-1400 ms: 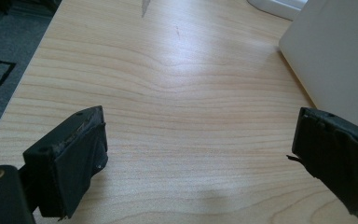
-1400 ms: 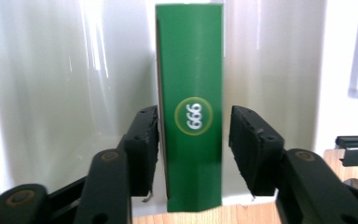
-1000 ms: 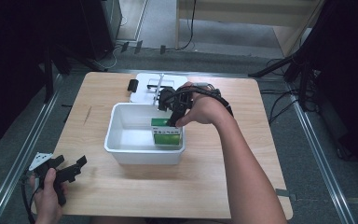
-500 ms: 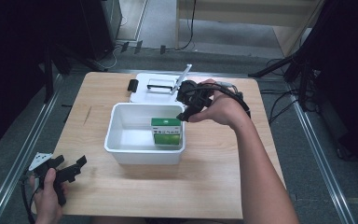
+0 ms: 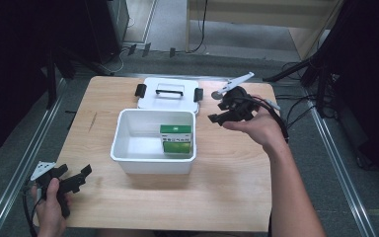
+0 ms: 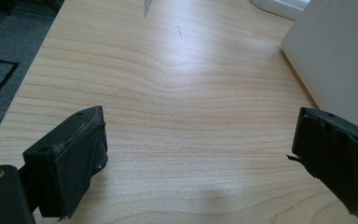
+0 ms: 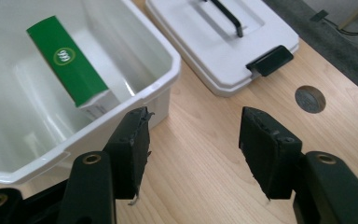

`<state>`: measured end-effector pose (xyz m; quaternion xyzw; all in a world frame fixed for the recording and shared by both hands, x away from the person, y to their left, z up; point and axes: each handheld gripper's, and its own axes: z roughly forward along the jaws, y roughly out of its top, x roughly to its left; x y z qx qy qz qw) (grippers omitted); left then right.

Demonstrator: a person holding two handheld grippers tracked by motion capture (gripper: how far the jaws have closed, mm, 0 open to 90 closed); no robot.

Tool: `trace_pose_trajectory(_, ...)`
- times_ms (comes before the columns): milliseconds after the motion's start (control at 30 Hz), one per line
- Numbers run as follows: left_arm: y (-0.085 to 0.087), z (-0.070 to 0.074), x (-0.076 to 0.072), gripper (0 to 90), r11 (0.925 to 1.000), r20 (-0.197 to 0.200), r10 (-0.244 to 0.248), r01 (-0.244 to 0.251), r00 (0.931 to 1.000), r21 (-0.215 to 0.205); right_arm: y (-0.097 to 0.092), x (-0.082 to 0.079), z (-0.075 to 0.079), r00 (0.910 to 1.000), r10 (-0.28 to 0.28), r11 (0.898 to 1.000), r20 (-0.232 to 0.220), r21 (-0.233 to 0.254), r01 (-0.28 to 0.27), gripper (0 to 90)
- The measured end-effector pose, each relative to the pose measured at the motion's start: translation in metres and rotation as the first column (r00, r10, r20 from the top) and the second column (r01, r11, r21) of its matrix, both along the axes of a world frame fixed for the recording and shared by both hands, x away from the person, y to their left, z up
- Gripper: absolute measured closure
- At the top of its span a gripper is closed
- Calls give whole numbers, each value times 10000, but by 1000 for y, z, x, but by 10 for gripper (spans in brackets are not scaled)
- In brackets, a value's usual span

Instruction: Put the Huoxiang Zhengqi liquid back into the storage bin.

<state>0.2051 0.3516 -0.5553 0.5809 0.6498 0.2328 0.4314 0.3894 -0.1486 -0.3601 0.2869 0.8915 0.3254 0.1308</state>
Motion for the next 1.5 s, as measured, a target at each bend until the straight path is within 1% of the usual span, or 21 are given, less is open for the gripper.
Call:
trace_pose_trajectory(100, 0, 0, 0, 40, 10000, -3, -27, 27, 10000, 6, -19, -4, -12, 9984, -519, 9967, 240, 635, 503, 418)
trace_pose_trajectory(133, 0, 0, 0, 40, 10000, -2, -26, 26, 10000, 7, -19, -4, -12, 9984, -519, 9967, 240, 635, 503, 418)
trace_pose_trajectory(167, 0, 0, 0, 40, 10000, -4, -25, 25, 10000, 1, -27, -9, -17, 9966, -726, 9929, 393, 970, 685, 439)
trace_pose_trajectory(267, 0, 0, 0, 40, 10000, 6, -34, 34, 10000, -1, -34, -15, -22, 9922, -1115, 9880, 551, 1133, 1048, 443)
trace_pose_trajectory(333, 0, 0, 0, 40, 10000, 3, -35, 35, 10000, -1, -44, -26, -30, 9747, -2151, 9685, 605, 1415, 2049, 449)
trace_pose_trajectory(367, 0, 0, 0, 40, 10000, 4, -28, 28, 10000, 2, -44, -26, -30, 9747, -2151, 9685, 605, 1415, 2049, 439)
trace_pose_trajectory(400, 0, 0, 0, 40, 10000, 0, -22, 22, 10000, 6, -51, -31, -35, 9606, -2704, 9511, 649, 1725, 2561, 397)
trace_pose_trajectory(433, 0, 0, 0, 40, 10000, -15, -32, 32, 10000, 7, -51, -31, -35, 9606, -2704, 9511, 649, 1725, 2561, 397)
trace_pose_trajectory(467, 0, 0, 0, 40, 10000, -11, -38, 38, 10000, 11, -57, -37, -40, 9523, -2960, 9403, 750, 1981, 2767, 332)
trace_pose_trajectory(500, 0, 0, 0, 40, 10000, -8, -33, 33, 10000, 4, -60, -40, -43, 9453, -3126, 9365, 937, 1970, 2901, 274)
trace_pose_trajectory(533, 0, 0, 0, 40, 10000, -6, -32, 32, 10000, 5, -60, -40, -43, 9453, -3126, 9365, 937, 1970, 2901, 274)
trace_pose_trajectory(667, 0, 0, 0, 40, 10000, -7, -34, 34, 10000, 13, -71, -51, -54, 9290, -3515, 9211, 1158, 2202, 3211, 142)
trace_pose_trajectory(700, 0, 0, 0, 40, 10000, -10, -36, 36, 10000, 15, -77, -56, -60, 9189, -3739, 9116, 1256, 2321, 3392, 118)
trace_pose_trajectory(733, 0, 0, 0, 40, 10000, -9, -33, 33, 10000, 16, -80, -58, -62, 9157, -3786, 9091, 1344, 2399, 3406, 77)
trace_pose_trajectory(833, 0, 0, 0, 40, 10000, -10, -28, 28, 10000, 18, -87, -62, -67, 9203, -3698, 9080, 1279, 2598, 3288, 0)
trace_pose_trajectory(867, 0, 0, 0, 40, 10000, -9, -26, 26, 10000, 16, -94, -66, -72, 9201, -3748, 8990, 1136, 2871, 3307, 0)
trace_pose_trajectory(1033, 0, 0, 0, 40, 10000, -2, -9, 9, 10000, 13, -105, -74, -84, 9084, -3997, 8867, 1225, 3028, 3494, 0)
trace_pose_trajectory(1233, 0, 0, 0, 40, 10000, -1, -13, 13, 10000, 9, -123, -85, -106, 8859, -4489, 8651, 1170, 3051, 3981, 0)
trace_pose_trajectory(1333, 0, 0, 0, 40, 10000, 2, -4, 4, 10000, 6, -139, -94, -118, 8673, -4861, 8422, 1071, 3224, 4322, 0)
trace_pose_trajectory(1467, 0, 0, 0, 40, 10000, -5, -11, 11, 10000, 19, -149, -100, -126, 8597, -5010, 8336, 1000, 3230, 4482, 0)
trace_pose_trajectory(1500, 0, 0, 0, 40, 10000, -8, -11, 11, 10000, 22, -155, -105, -130, 8527, -5133, 8262, 970, 3245, 4604, 0)
